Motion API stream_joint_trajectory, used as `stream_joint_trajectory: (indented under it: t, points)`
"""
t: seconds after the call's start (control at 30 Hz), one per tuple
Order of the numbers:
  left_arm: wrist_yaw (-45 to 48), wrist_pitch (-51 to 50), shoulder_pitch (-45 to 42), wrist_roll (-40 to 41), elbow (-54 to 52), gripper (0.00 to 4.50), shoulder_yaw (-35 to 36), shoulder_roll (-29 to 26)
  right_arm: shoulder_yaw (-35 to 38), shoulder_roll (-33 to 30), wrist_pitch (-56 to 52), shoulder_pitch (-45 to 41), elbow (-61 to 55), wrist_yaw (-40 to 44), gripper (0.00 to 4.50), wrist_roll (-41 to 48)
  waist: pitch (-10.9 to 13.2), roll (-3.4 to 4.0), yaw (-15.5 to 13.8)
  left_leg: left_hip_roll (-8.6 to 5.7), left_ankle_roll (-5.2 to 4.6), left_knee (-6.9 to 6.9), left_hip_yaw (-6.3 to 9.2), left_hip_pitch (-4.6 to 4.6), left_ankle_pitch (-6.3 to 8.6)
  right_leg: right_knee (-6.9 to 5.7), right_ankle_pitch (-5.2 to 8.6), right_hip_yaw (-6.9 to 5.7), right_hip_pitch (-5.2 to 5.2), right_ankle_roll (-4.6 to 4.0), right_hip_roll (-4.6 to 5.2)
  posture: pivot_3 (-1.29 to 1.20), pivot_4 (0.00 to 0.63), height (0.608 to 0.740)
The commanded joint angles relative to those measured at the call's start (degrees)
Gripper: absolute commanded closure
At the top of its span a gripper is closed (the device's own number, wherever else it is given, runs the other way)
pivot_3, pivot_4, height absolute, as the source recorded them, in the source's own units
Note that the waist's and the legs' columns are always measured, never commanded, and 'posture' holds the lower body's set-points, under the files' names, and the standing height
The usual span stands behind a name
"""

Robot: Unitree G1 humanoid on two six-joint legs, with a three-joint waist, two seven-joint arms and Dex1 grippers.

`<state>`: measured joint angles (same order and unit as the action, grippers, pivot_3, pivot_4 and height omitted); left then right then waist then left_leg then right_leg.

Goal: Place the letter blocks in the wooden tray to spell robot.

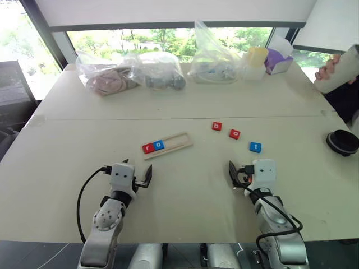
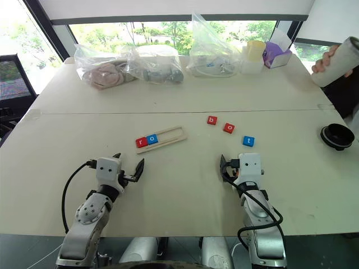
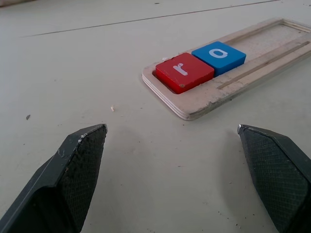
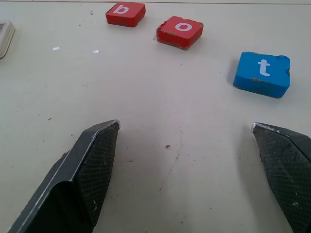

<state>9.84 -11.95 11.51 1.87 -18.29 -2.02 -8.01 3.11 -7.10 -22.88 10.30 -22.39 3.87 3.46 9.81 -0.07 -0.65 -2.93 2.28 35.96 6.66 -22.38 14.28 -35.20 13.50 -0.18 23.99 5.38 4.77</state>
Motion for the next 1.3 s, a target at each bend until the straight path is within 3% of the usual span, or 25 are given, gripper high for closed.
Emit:
stream_joint_trajectory:
  t: [0.03, 0.83, 1.3]
  points:
    - [-0.76, -0.44, 0.76, -0.07, 0.60, 0.00, 0.58, 0.17, -0.33, -0.37, -1.07, 0.88, 0.48, 0.43, 0.08, -0.25, 0.00, 0.00, 0.01, 0.00, 0.00, 0.00, 0.00, 0.00, 0.00, 0.00, 0.00, 0.00, 0.00, 0.00, 0.00, 0.00, 0.150, 0.740]
    - [-1.58, 3.59, 1.42, -0.19, -0.20, 0.00, 1.34, 0.94, -0.01, -0.60, -0.57, 0.34, 0.70, 0.96, 0.08, -0.12, 0.02, -0.02, 0.05, 0.03, 0.00, -0.02, -0.01, -0.01, 0.00, 0.00, 0.00, 0.00, 0.03, 0.00, -0.01, 0.00, 0.150, 0.740]
    - [0.69, -1.64, -0.13, 1.20, -6.41, 0.00, 1.54, -1.06, -0.70, -4.19, 1.72, 0.01, -0.66, 3.54, 0.08, -1.29, 0.09, -0.11, 0.02, 0.02, 0.00, -0.03, -0.02, -0.09, 0.00, 0.00, 0.00, -0.01, 0.10, 0.00, -0.04, 0.00, 0.150, 0.740]
